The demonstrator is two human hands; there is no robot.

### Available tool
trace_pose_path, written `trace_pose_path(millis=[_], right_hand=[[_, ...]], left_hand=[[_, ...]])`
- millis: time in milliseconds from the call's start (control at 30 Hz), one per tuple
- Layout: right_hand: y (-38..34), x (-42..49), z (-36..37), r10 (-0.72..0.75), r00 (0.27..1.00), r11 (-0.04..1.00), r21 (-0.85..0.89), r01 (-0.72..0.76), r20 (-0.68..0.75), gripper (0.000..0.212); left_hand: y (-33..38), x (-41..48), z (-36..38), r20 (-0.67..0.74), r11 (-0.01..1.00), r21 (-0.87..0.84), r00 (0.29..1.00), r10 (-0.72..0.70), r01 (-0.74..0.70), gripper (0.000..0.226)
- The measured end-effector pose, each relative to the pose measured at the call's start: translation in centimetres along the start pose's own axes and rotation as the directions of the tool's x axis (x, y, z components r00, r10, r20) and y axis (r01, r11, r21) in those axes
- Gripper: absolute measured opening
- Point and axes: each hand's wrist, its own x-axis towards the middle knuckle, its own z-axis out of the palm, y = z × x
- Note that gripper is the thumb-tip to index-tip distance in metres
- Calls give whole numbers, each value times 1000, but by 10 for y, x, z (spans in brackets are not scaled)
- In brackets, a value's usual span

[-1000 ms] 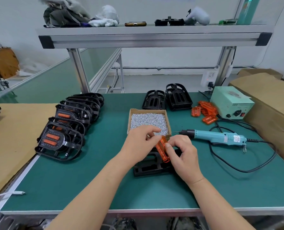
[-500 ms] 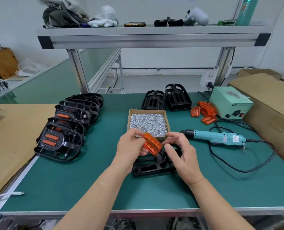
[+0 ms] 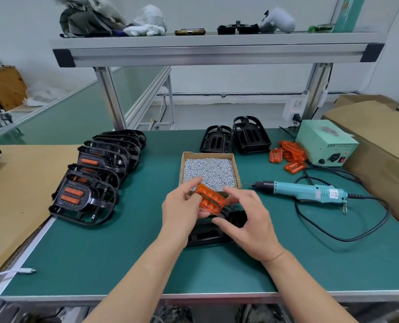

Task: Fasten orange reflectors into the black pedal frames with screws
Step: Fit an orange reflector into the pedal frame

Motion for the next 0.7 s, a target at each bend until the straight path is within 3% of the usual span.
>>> trace_pose_path(millis=[133, 300, 467, 567, 700], right_hand=[[-1, 3, 3, -56, 998, 998, -23, 55, -32, 36], [-2, 0, -2, 31, 999, 998, 59, -29, -28, 61], [-4, 1, -1, 5, 1000, 999, 49, -5, -18, 50], [-2, 1, -2, 64, 998, 996, 59, -63, -21, 49], [1, 0, -4, 147, 989, 984, 102, -148, 23, 47]], left_hand=[[-2, -1, 0, 27, 1000, -4, 999, -23, 23, 45], [-1, -4, -1, 16, 1000, 19, 1000, -6, 5, 49], [0, -6, 1, 1, 1000, 16, 1000, 18, -18, 49], [-1, -6, -4, 71, 999, 24, 997, 37, -39, 42], [1, 0, -17, 268, 989, 87, 959, 90, -117, 46]])
